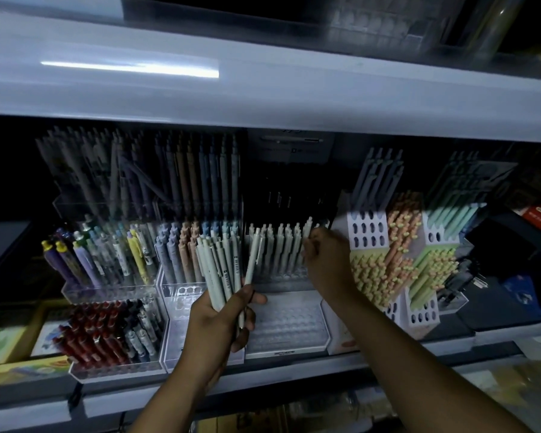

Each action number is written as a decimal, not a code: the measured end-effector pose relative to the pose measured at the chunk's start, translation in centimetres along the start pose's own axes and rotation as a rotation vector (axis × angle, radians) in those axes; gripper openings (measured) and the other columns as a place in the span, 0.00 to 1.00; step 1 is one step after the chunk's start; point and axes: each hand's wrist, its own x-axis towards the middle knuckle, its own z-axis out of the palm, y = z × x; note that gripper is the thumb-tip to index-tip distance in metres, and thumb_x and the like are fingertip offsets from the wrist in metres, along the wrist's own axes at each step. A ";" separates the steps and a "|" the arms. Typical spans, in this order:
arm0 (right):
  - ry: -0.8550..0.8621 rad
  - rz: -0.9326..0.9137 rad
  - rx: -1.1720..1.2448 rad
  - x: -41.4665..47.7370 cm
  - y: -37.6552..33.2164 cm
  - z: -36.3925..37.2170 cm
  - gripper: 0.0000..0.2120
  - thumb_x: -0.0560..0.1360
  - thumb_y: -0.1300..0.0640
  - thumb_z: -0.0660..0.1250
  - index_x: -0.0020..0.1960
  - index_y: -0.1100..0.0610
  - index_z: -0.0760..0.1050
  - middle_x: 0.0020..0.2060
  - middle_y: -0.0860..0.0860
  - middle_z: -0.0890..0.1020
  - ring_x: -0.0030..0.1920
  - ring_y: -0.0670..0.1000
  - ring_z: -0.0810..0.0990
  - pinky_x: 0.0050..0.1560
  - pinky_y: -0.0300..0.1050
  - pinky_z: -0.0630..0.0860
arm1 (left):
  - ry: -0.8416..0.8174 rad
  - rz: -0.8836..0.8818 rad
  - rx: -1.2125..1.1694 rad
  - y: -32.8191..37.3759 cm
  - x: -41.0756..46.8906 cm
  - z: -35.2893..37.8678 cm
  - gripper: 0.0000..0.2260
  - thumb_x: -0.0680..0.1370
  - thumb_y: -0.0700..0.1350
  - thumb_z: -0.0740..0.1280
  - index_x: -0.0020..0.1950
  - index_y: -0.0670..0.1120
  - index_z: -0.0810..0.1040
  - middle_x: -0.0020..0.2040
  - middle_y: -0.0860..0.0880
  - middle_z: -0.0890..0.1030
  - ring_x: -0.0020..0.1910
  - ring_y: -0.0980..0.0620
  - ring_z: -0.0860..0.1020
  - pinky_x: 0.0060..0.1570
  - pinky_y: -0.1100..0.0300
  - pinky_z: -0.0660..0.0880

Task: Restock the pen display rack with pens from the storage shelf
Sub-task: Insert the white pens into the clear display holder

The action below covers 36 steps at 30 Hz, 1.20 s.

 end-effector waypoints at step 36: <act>-0.032 0.133 -0.043 -3.3 1.7 1.8 0.21 0.73 0.68 0.64 0.29 0.49 0.62 0.24 0.45 0.64 0.28 0.49 0.69 0.58 0.62 0.77 | -0.017 0.038 0.003 -0.3 -0.4 0.2 0.16 0.82 0.46 0.67 0.53 0.31 0.79 0.32 0.35 0.74 0.20 0.49 0.61 0.24 0.60 0.61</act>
